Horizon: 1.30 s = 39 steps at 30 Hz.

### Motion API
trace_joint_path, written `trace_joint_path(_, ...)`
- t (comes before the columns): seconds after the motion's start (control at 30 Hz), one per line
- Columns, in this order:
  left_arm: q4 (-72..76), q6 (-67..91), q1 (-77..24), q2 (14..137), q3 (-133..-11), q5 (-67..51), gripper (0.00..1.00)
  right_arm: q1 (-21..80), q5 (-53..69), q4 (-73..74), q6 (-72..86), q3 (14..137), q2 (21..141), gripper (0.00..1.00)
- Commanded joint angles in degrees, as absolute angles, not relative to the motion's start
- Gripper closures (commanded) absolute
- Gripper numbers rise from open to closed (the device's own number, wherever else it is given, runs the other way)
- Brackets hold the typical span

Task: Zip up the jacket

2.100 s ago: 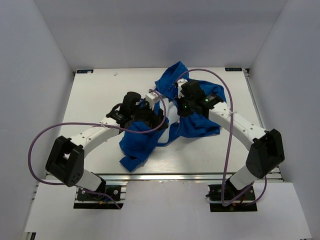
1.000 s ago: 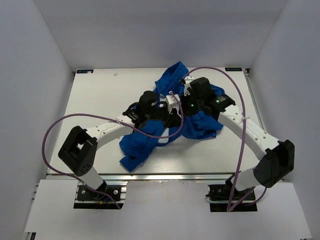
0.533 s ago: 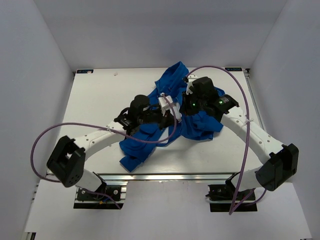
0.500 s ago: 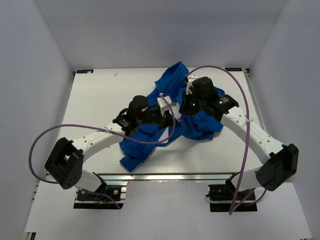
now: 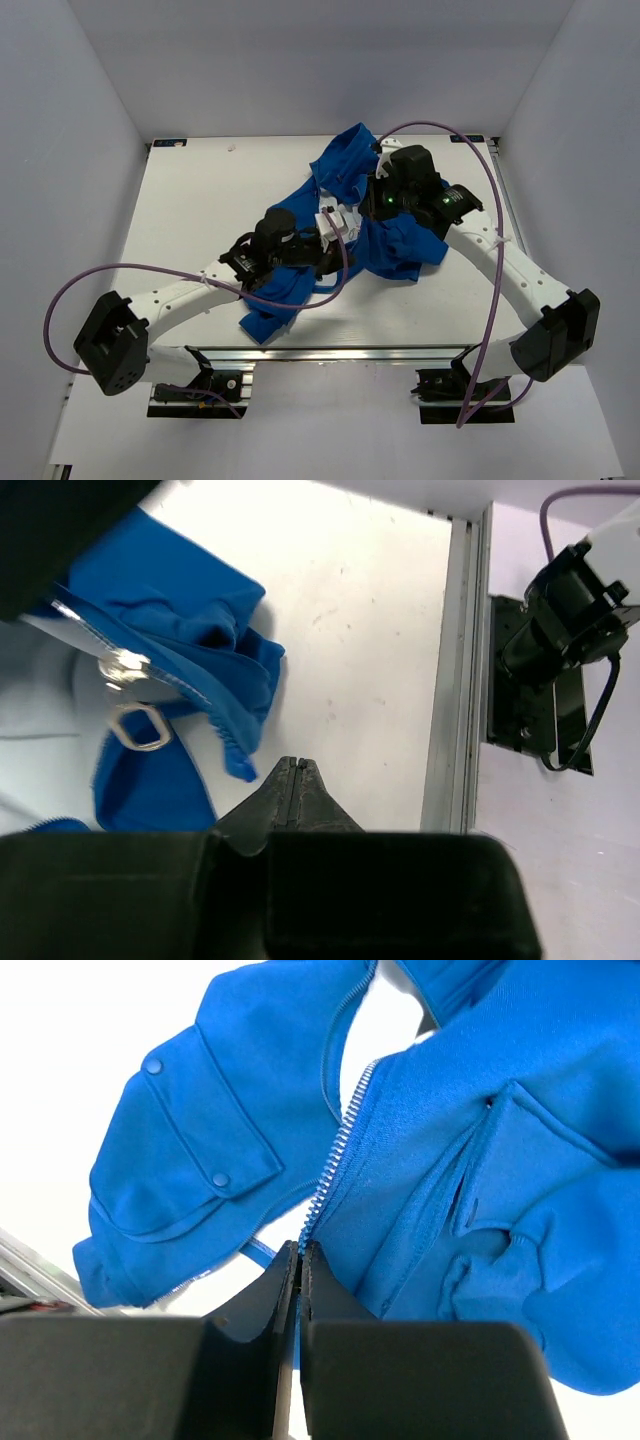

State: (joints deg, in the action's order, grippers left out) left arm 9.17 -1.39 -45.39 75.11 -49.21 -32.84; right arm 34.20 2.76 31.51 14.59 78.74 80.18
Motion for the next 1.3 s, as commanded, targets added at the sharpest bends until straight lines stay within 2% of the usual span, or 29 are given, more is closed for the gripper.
trace_joint_path(0.0, 6.9, -0.6, -46.3, 75.3, -49.7, -30.0, 1.0, 34.3, 5.0, 27.8, 14.6, 82.4, 79.8, 1.0)
trace_joint_path(0.07, 6.3, 1.6, -46.4, 75.1, -49.8, -26.3, 0.97, 34.3, 5.2, 28.0, 14.2, 82.0, 79.5, 1.0)
trace_joint_path(0.13, 5.9, 3.2, -46.3, 74.3, -50.1, -23.6, 0.84, 34.3, 5.0, 28.0, 14.2, 81.0, 78.7, 1.0)
trace_joint_path(0.17, 6.0, 5.5, -46.4, 73.8, -50.3, -22.0, 0.73, 34.4, 5.0, 27.9, 14.2, 80.4, 78.4, 1.0)
trace_joint_path(0.2, 6.5, 6.8, -46.4, 73.5, -50.0, -19.4, 0.68, 34.3, 5.0, 27.8, 14.2, 80.0, 77.8, 1.0)
trace_joint_path(0.23, 8.1, 9.7, -46.3, 72.6, -49.7, -18.5, 0.67, 34.3, 4.9, 27.6, 14.1, 78.8, 77.4, 1.0)
trace_joint_path(0.27, 8.5, 11.2, -46.2, 72.3, -49.5, -17.6, 0.59, 34.3, 4.7, 27.1, 14.0, 78.2, 77.1, 1.0)
trace_joint_path(0.33, 8.6, 14.4, -46.2, 72.3, -50.3, -15.1, 0.31, 34.3, 4.0, 26.5, 14.0, 77.2, 76.1, 1.0)
trace_joint_path(0.4, 8.3, 18.9, -45.8, 73.0, -51.4, -15.7, 0.28, 34.3, 3.3, 26.3, 13.8, 76.4, 75.6, 1.0)
trace_joint_path(0.43, 8.4, 20.3, -45.5, 73.6, -52.4, -17.4, 0.2, 34.4, 3.4, 26.2, 13.6, 76.1, 75.4, 1.0)
trace_joint_path(0.5, 9.0, 23.9, -44.1, 75.8, -53.3, -20.6, 0.2, 34.3, 4.1, 25.2, 13.2, 75.2, 74.5, 1.0)
trace_joint_path(0.63, 13.9, 29.3, -38.9, 78.1, -53.5, -32.9, 0.27, 34.3, 3.8, 25.0, 12.1, 74.8, 73.5, 1.0)
trace_joint_path(0.73, 17.6, 30.2, -36.2, 78.5, -51.7, -35.5, 0.26, 34.4, 4.0, 25.3, 11.1, 74.8, 72.9, 1.0)
trace_joint_path(0.87, 14.1, 15.2, -36.2, 79.0, -53.3, -38.6, 0.23, 34.3, 4.8, 26.5, 10.2, 75.6, 72.8, 1.0)
trace_joint_path(1.03, 12.0, 5.4, -36.2, 80.8, -55.3, -43.7, 0.23, 34.3, 6.8, 27.3, 9.3, 76.9, 73.0, 1.0)
trace_joint_path(1.13, 11.3, 3.5, -36.3, 83.9, -57.3, -45.6, 0.29, 34.4, 8.3, 27.4, 9.0, 77.6, 73.4, 1.0)
trace_joint_path(1.2, 10.6, 2.7, -36.3, 85.5, -59.0, -45.5, 0.37, 34.4, 9.0, 27.6, 8.9, 77.8, 73.3, 1.0)
trace_joint_path(1.27, 10.4, 2.0, -36.3, 87.4, -59.7, -45.6, 0.38, 34.3, 9.7, 27.9, 8.8, 78.1, 73.3, 1.0)
